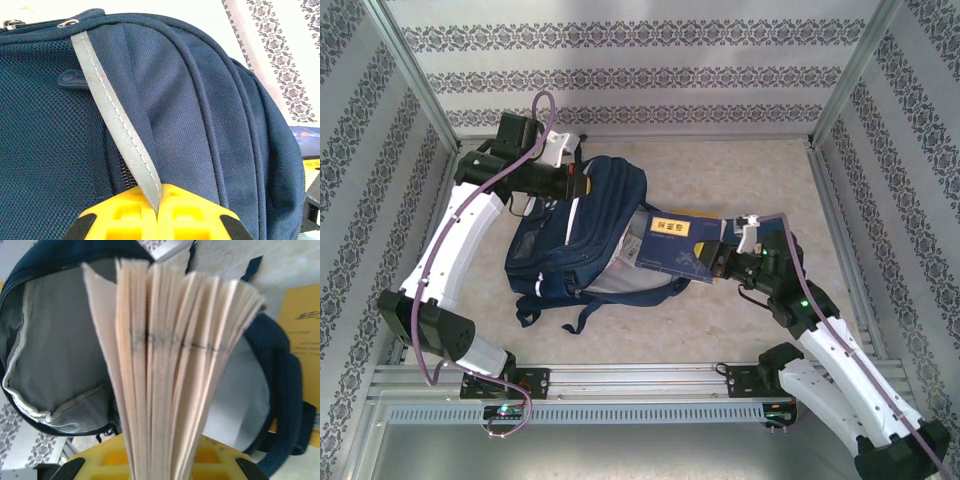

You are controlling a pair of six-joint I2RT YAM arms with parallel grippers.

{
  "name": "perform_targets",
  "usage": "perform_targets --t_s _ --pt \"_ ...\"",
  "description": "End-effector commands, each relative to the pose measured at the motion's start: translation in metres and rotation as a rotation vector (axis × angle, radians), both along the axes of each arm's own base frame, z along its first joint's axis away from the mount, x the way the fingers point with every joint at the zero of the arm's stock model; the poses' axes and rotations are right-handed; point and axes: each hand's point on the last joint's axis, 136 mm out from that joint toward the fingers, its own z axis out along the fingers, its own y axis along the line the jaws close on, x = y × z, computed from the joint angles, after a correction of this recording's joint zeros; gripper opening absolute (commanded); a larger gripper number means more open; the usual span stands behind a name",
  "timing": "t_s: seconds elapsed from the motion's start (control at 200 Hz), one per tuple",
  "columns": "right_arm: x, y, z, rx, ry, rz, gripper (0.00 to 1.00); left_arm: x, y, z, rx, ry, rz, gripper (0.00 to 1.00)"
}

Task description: Pack books, pencil case, and school supplies into a backpack

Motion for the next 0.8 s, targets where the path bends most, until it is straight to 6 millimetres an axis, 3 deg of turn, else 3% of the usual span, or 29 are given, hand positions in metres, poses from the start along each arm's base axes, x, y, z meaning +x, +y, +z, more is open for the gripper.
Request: perform_targets --t_s 0.0,0.505,0.794 --pt "0.013 0.020 0.019 0.019 -0.065 0.038 0.00 -0.008 -0.013 0.066 -0.117 -0.242 -0.088 0.00" --pt "0.064 0.104 0.012 0.181 0.082 0.007 0.00 -0.011 -0.020 0.070 -0.183 -0.236 -0.106 0.00" --pt "0.103 0.163 -0.033 0.176 0.208 -0.055 0.00 -0.008 -0.017 0.075 -0.214 -0.243 -0.081 0.00"
